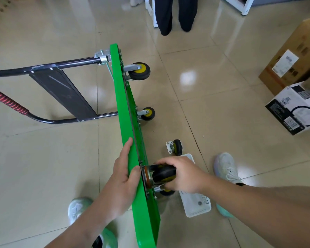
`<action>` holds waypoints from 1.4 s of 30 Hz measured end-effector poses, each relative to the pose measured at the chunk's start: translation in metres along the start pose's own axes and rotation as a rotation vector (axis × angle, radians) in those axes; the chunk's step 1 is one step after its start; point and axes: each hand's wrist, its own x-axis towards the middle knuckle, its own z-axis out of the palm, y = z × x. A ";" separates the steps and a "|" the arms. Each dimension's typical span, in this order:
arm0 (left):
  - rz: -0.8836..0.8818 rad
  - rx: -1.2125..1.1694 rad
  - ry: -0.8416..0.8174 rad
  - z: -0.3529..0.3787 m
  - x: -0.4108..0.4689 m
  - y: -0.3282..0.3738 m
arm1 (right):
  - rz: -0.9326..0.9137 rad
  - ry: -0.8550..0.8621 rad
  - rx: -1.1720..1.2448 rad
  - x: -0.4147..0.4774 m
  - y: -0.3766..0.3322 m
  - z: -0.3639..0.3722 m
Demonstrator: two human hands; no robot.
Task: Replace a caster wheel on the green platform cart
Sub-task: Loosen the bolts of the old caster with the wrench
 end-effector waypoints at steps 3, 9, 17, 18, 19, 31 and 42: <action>-0.006 -0.004 0.012 0.001 0.000 0.000 | 0.016 0.018 0.023 -0.001 0.001 0.002; 0.009 -0.001 0.020 0.001 -0.001 0.000 | 0.029 0.000 0.003 0.001 0.000 0.002; 0.010 -0.004 0.025 0.000 -0.001 -0.001 | 0.040 -0.019 -0.005 0.001 -0.003 0.002; 0.006 -0.004 0.023 0.000 -0.001 -0.001 | 0.037 -0.013 -0.012 0.001 -0.003 0.001; 0.002 -0.004 0.021 0.000 -0.002 0.000 | 0.033 -0.013 -0.018 0.001 -0.003 0.000; -0.012 -0.006 0.003 0.000 -0.001 0.002 | 0.039 -0.017 0.006 0.001 -0.004 -0.003; -0.031 0.000 -0.011 0.000 -0.001 0.002 | 0.064 0.012 0.031 -0.007 -0.003 -0.011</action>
